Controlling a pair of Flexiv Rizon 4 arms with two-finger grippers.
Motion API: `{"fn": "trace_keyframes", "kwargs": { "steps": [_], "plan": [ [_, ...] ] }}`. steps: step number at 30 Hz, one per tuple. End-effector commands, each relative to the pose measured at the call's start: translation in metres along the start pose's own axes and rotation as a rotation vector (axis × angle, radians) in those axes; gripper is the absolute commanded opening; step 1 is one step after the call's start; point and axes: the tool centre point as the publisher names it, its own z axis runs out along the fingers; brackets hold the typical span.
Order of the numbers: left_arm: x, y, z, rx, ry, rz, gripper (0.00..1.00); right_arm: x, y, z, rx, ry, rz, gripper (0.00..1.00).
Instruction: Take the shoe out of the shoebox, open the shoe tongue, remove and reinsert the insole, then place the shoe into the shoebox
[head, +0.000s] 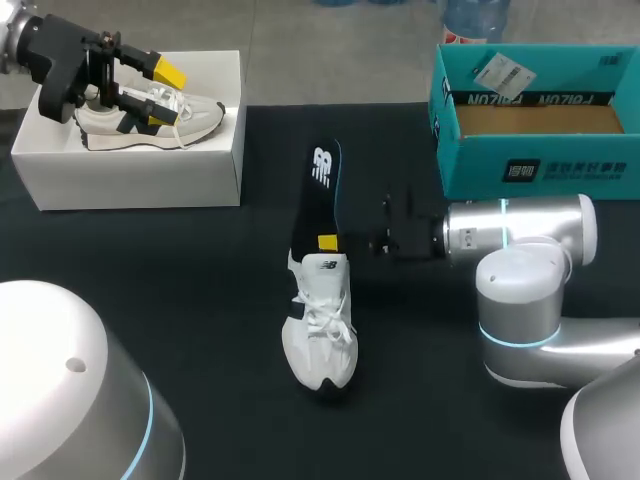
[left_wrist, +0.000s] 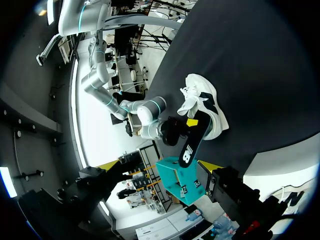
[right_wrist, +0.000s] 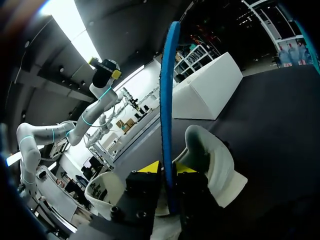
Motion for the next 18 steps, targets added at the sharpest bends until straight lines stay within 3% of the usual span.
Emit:
{"fn": "trace_keyframes", "kwargs": {
  "steps": [1, 8, 10, 18],
  "plan": [
    [-0.001, 0.000, 0.000, 0.002, 0.004, 0.000, 1.00, 0.003, 0.013, -0.002, 0.027, -0.010, -0.008, 0.16],
    [-0.001, 0.000, 0.000, 0.002, 0.004, 0.000, 1.00, 0.000, 0.023, -0.009, 0.041, -0.017, -0.022, 0.12],
    [-0.001, 0.000, 0.000, 0.002, 0.004, 0.000, 1.00, -0.001, 0.025, -0.009, 0.044, -0.016, -0.024, 0.00],
    [-0.001, 0.000, 0.000, 0.002, 0.004, 0.000, 1.00, -0.004, 0.019, -0.009, 0.106, -0.006, -0.007, 0.00]
  ]
}}
